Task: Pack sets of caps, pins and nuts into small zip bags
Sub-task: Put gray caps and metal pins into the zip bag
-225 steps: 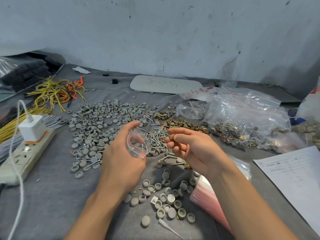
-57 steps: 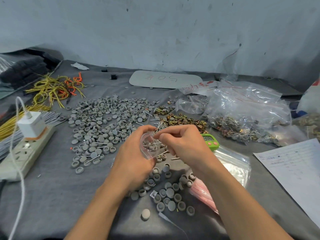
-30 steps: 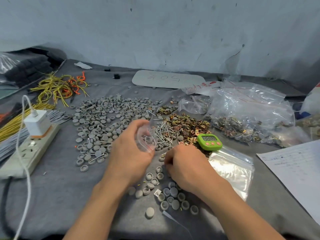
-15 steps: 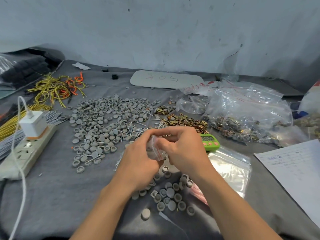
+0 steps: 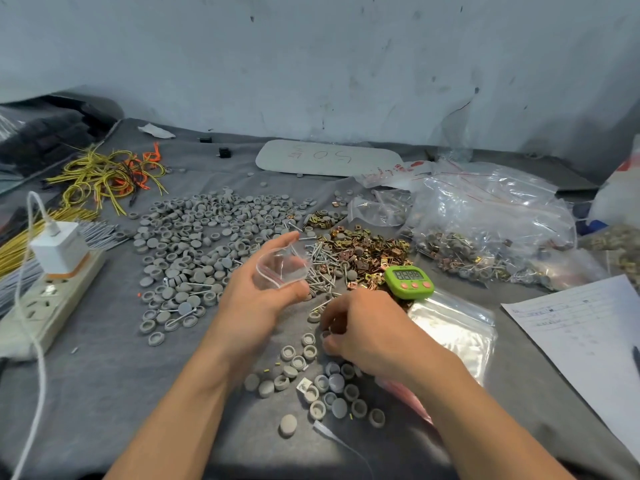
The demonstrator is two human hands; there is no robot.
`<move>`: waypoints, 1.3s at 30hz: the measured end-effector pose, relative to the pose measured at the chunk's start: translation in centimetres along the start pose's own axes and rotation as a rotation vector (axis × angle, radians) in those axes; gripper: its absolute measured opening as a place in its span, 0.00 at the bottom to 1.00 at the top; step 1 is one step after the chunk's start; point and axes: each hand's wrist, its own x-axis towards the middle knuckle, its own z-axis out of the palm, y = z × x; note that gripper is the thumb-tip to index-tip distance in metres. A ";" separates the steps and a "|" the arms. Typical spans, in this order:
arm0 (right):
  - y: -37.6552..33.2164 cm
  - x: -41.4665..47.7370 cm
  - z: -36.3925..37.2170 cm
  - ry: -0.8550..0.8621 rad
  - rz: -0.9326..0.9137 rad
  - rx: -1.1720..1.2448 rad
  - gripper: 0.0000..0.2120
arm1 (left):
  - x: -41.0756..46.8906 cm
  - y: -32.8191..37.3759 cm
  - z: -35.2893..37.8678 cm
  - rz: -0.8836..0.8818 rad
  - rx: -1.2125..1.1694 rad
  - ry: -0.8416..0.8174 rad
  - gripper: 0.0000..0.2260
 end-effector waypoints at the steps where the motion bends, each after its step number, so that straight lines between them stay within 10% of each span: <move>1: -0.2 -0.1 0.0 -0.007 -0.008 -0.003 0.06 | 0.1 0.2 0.0 -0.004 -0.025 0.008 0.28; 13: -0.1 0.7 -0.4 0.135 0.002 0.090 0.13 | -0.3 0.6 0.0 -0.004 -0.028 -0.002 0.28; 23: -0.9 1.2 -1.3 0.351 -0.090 1.039 0.09 | -0.9 -0.1 1.8 0.085 0.289 -0.074 0.33; 33: -0.7 1.8 -1.0 0.512 -0.024 0.896 0.11 | -0.6 -0.7 0.9 0.042 0.124 -0.032 0.33; 39: 0.0 1.0 -0.2 0.057 -0.025 0.151 0.07 | -0.1 -0.7 0.2 -0.002 -0.043 0.010 0.32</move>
